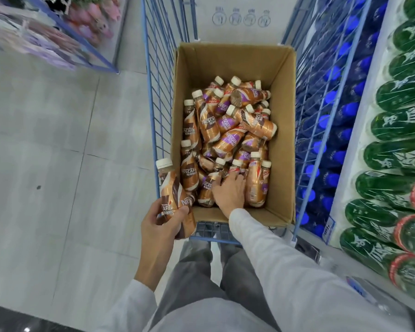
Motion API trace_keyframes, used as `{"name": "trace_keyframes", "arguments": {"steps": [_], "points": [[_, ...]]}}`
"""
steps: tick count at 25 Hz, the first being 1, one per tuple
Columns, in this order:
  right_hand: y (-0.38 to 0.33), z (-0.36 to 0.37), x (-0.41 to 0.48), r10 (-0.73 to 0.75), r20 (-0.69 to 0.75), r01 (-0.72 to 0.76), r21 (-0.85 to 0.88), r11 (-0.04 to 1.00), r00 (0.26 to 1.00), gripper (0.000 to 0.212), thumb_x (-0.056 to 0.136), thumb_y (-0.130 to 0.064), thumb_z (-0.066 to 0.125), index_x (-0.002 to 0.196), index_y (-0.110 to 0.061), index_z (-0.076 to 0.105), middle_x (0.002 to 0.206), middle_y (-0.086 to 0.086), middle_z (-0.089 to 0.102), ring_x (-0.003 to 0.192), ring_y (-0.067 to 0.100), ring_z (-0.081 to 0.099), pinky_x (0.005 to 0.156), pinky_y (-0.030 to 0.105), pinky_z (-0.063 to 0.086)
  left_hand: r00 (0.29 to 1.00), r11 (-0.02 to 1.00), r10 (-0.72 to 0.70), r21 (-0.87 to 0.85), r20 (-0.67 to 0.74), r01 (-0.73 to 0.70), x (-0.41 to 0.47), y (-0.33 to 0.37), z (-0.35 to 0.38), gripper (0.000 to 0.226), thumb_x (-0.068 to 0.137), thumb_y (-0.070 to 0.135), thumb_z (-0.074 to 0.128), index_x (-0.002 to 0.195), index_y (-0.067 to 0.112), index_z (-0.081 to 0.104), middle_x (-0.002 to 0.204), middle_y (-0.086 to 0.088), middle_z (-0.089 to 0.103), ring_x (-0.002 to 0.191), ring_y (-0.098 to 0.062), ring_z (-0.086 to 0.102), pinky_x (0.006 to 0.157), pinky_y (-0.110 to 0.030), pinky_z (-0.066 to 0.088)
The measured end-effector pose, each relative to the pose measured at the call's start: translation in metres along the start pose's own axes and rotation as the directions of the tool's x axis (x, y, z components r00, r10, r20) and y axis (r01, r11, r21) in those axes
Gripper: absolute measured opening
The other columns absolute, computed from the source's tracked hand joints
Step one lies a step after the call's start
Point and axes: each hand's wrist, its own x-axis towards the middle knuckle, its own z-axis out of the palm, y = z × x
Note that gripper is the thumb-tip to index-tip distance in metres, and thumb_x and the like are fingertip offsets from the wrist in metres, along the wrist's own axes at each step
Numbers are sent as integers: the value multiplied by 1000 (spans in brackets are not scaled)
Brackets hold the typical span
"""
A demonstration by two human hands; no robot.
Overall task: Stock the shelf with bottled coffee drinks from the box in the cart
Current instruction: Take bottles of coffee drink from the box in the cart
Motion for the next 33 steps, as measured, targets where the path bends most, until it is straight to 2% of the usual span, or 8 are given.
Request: {"name": "trace_keyframes", "arguments": {"steps": [3, 6, 10, 15, 20, 24, 29, 33], "points": [[-19, 22, 1, 102, 163, -119, 100, 988, 981, 89, 88, -51, 69, 155, -9, 28, 161, 15, 25, 148, 36, 24, 120, 50, 28, 1000, 1000, 8, 26, 9, -8, 0, -5, -7, 30, 86, 21, 80, 113, 33, 70, 100, 9, 76, 90, -8, 73, 60, -18, 57], [-35, 39, 1, 220, 116, -224, 22, 974, 969, 104, 81, -48, 78, 156, -9, 18, 159, 15, 22, 144, 36, 26, 113, 51, 32, 1000, 999, 4, 42, 15, -5, 1, -10, -9, 33, 87, 21, 81, 116, 31, 70, 101, 7, 76, 93, -13, 73, 63, -19, 58], [-33, 52, 6, 184, 54, -185, 30, 982, 982, 87, 83, -34, 80, 150, -18, 26, 153, 18, 30, 140, 39, 30, 108, 55, 36, 1000, 997, -2, 79, 14, 1, 0, -13, -7, 44, 84, 28, 81, 126, 28, 66, 110, 2, 75, 99, -21, 72, 70, -28, 62], [-24, 43, 4, 43, 168, -92, 291, 952, 985, 79, 90, -22, 74, 150, -20, 23, 143, 14, 52, 132, 35, 51, 107, 47, 41, 998, 993, 31, 109, 48, -36, -2, -4, -6, 48, 84, 29, 81, 128, 25, 64, 112, 3, 73, 101, -20, 71, 79, -33, 64], [3, -30, -34, -108, 187, -42, 657, 753, 976, 70, 80, -34, 83, 137, -34, 44, 134, -8, 55, 128, 16, 54, 100, 35, 50, 983, 991, 89, 90, 162, -104, -7, 28, -9, 47, 85, 29, 81, 129, 26, 64, 109, 8, 74, 100, -16, 72, 73, -26, 63], [22, -100, -91, -82, -3, 47, 840, 541, 997, 81, 65, -50, 88, 136, -42, 50, 133, -13, 63, 120, 8, 62, 98, 39, 55, 933, 984, 141, 58, 331, -169, -19, 67, 5, 45, 84, 23, 82, 126, 29, 67, 99, 14, 77, 89, -7, 75, 62, -20, 59], [58, -168, -178, 42, -287, 258, 910, 324, 957, 59, 71, -44, 87, 124, -47, 59, 113, -12, 74, 105, 10, 72, 80, 28, 59, 811, 955, 185, 94, 555, -281, -55, 101, 38, 59, 78, 37, 85, 132, 34, 63, 112, 4, 76, 96, -20, 75, 76, -38, 64], [98, -197, -247, 179, -438, 415, 897, 152, 881, 65, 69, -36, 85, 128, -37, 60, 111, -6, 76, 101, 11, 73, 75, 21, 57, 642, 923, 217, 60, 736, -381, -109, 103, 74, 43, 82, 28, 83, 116, 50, 69, 90, 17, 78, 72, -4, 72, 56, -27, 57]]}}
